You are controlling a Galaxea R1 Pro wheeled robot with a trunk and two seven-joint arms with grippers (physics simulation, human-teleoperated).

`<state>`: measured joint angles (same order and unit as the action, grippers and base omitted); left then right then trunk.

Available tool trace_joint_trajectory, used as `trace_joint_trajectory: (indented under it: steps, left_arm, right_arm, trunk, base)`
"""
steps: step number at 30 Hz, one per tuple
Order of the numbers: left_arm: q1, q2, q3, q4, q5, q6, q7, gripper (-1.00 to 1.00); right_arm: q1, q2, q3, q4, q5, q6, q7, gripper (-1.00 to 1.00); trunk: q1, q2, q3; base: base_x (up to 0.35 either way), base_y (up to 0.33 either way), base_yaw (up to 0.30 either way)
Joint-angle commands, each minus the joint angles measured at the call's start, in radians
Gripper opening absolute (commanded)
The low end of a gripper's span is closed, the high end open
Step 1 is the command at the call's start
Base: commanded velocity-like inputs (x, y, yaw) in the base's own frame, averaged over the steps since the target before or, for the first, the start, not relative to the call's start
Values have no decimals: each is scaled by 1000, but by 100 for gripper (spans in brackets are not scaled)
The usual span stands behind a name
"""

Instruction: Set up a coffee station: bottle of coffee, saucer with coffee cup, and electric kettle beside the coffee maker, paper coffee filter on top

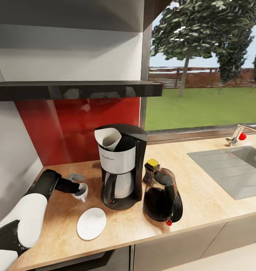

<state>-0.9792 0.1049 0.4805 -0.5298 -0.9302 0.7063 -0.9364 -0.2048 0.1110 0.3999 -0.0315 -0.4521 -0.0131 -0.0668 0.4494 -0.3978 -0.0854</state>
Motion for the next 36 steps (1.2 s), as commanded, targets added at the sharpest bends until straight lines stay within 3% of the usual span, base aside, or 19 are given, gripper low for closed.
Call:
trace_joint_trajectory:
  steps: [1,8,21,36]
  left_arm:
    - [-7,1,-1,-1,-17,2,-20,-100]
    - [-12,9,-11,-1,-28,0,-39,-100]
    - [-4,10,-13,-1,-30,-1,-36,-100]
    - [-1,10,-13,-1,-31,-1,-35,-100]
  right_arm:
    - [-1,0,8,0,-9,-1,-4,100]
    - [-1,-3,7,0,-10,-1,-4,100]
    - [-1,-4,8,0,-10,-1,-4,100]
    - [-1,-4,8,0,-10,-1,-4,100]
  trunk:
    - [1,-2,-2]
    - [1,-2,-2]
    - [1,-2,-2]
    - [1,-2,-2]
  base:
    - [0,0,0]
    - [-41,-37,0]
    - [-224,-181,0]
    - [-92,-44,0]
